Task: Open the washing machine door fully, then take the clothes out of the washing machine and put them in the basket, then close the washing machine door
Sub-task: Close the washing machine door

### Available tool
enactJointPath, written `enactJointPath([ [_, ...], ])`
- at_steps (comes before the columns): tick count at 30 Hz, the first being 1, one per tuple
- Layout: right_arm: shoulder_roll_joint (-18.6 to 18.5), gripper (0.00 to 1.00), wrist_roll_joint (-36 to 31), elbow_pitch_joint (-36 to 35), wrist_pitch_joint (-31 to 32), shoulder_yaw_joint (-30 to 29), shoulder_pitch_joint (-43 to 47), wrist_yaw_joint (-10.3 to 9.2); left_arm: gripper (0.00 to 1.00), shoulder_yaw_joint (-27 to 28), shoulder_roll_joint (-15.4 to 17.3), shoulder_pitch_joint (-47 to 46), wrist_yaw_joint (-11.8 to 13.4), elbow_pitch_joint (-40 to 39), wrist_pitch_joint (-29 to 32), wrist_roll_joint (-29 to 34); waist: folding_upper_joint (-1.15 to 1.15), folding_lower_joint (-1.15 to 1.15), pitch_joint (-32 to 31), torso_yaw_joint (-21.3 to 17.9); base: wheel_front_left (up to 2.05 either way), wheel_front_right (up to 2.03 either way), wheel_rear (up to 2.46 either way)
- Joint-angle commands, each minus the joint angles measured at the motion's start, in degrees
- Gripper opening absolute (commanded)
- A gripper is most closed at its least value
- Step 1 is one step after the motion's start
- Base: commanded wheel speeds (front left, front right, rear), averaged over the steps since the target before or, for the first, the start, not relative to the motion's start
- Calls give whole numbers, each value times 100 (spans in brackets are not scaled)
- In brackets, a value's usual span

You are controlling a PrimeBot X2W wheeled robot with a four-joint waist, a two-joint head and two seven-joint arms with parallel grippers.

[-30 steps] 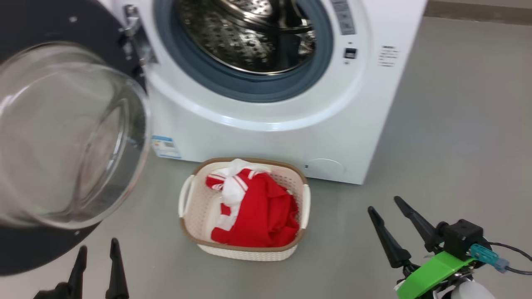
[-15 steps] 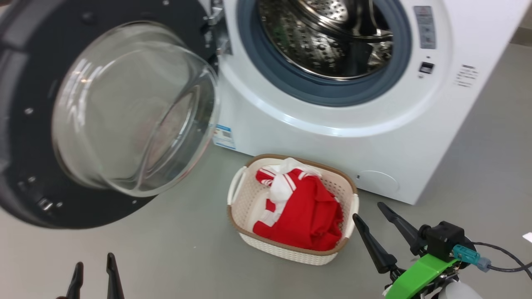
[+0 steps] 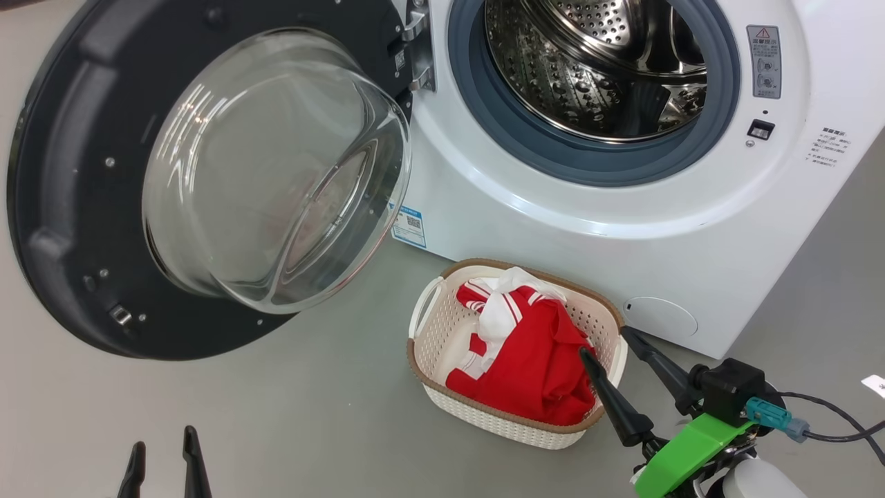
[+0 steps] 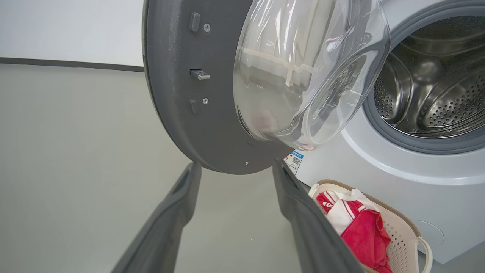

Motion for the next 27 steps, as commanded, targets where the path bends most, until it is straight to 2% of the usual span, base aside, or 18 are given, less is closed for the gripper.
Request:
enactJointPath([
  [1,-31,100,85,-115,-70,120,-126,9,100,166,83,-53,46,-174,-52,-42,0,0,-14,-6,0,0,0],
  [6,-30,100,95,-121,-70,117,-82,9,100,209,83,-93,2,-269,-52,-232,0,0,-35,-16,0,0,0],
  [7,-28,100,95,-124,-70,112,-70,9,81,233,83,-115,-25,-322,-52,-331,0,0,-37,-18,0,0,0],
  [8,-27,100,96,-128,-70,106,-61,9,27,271,83,-148,-51,-396,-52,-364,0,0,-38,-19,0,0,0],
  [9,-25,100,95,-131,-70,101,-52,9,0,306,83,-185,-84,-477,-52,-353,0,0,-39,-19,0,0,0],
  [14,-21,100,82,-149,-70,76,8,9,0,686,181,-574,-334,-1108,-52,-295,0,0,-45,-22,0,0,0],
  [20,-25,100,67,-168,-70,15,45,9,0,1385,885,-1498,-546,-1707,-52,-403,0,0,19,-95,0,0,0],
  [23,-30,100,58,-184,-70,-20,67,9,0,1703,1311,-2122,-622,-1545,-52,-707,0,0,73,-123,0,0,0],
  [27,-60,100,47,-194,-70,-60,79,9,0,2034,1788,-3069,-688,-830,170,-1639,0,0,145,-154,0,0,0],
])
